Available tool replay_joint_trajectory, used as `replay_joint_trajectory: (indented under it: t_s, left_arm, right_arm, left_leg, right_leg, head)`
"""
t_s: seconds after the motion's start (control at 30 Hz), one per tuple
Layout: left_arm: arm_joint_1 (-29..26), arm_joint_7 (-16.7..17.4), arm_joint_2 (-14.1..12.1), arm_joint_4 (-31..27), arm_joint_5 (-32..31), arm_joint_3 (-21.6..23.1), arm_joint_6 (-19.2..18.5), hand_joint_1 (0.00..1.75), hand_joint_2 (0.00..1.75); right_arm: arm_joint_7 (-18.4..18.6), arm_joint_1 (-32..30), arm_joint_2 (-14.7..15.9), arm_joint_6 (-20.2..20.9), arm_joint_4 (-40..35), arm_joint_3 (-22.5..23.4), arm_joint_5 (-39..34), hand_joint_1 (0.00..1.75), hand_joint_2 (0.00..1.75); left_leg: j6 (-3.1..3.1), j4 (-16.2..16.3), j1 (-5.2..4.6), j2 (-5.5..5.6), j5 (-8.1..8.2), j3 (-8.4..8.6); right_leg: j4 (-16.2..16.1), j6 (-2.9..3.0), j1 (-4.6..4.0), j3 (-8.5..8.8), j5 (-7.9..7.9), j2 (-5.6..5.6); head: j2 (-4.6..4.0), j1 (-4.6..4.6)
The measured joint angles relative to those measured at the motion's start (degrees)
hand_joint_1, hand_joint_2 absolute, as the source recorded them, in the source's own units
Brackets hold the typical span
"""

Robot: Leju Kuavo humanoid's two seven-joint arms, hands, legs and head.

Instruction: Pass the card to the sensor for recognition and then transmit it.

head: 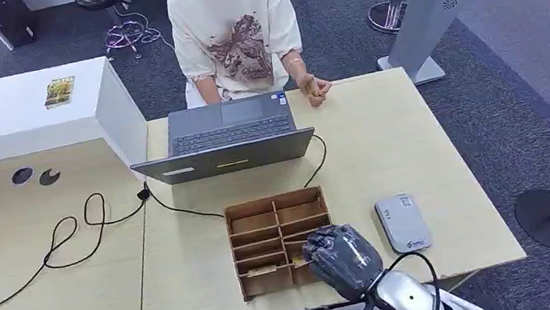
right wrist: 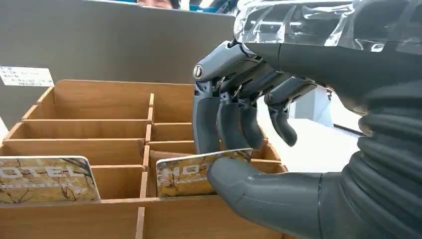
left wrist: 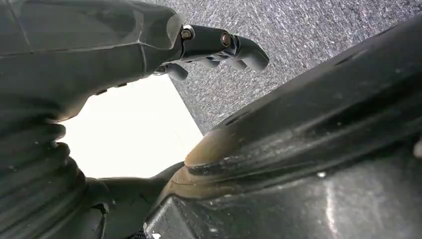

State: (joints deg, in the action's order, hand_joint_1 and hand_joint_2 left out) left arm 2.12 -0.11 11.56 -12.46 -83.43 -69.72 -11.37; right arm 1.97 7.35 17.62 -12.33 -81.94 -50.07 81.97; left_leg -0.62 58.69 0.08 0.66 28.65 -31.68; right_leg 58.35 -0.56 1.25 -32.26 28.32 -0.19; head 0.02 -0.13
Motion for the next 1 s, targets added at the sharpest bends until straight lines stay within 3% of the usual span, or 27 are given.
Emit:
replay_joint_trajectory:
  t_s: [0.2,0.37,0.53,0.8,1.0]
  left_arm:
    - [0.00,0.00,0.00,-0.02,-0.07,0.00,-0.04,0.00,1.75]
    - [0.00,0.00,-0.02,-0.02,-0.07,0.00,-0.07,0.00,1.75]
    - [0.00,-0.02,-0.04,-0.02,-0.07,0.00,-0.11,0.00,1.75]
    - [-0.01,-0.02,-0.13,0.00,0.13,0.00,-0.13,0.00,1.75]
    - [-0.02,-0.02,-0.15,0.00,0.28,0.00,-0.13,0.00,1.75]
  right_arm:
    - [0.04,-0.02,-0.85,-1.86,-0.04,0.02,0.22,1.55,1.75]
    - [-2.03,-0.13,-0.96,-1.86,-1.12,0.50,-4.11,1.45,1.75]
    - [-4.74,-0.63,-0.79,-1.42,-2.47,1.75,-9.54,1.47,1.75]
    - [-9.33,-1.87,2.06,-0.09,-7.50,4.92,-19.00,1.50,1.75]
    - [-12.74,-3.54,5.47,1.03,-12.40,8.00,-25.95,1.43,1.75]
  left_leg:
    - [0.00,0.00,0.00,0.00,0.00,0.00]
    - [0.00,0.00,0.00,0.00,0.00,0.01]
    - [0.00,0.00,0.00,-0.01,0.00,0.00]
    - [0.00,0.00,-0.01,0.01,0.00,0.00]
    - [0.00,0.00,-0.01,0.00,0.00,-0.01]
  right_leg:
    - [0.00,0.00,0.00,0.00,0.00,0.00]
    - [0.00,0.00,0.00,-0.01,0.00,0.00]
    - [0.00,0.00,0.00,-0.02,0.00,0.01]
    - [-0.01,0.00,0.01,-0.02,0.00,-0.01]
    - [-0.02,0.00,0.01,-0.02,0.00,0.00]
  head:
    - [0.00,0.00]
    - [0.00,0.00]
    - [-0.02,0.00]
    - [-0.02,-0.02]
    - [0.00,0.00]
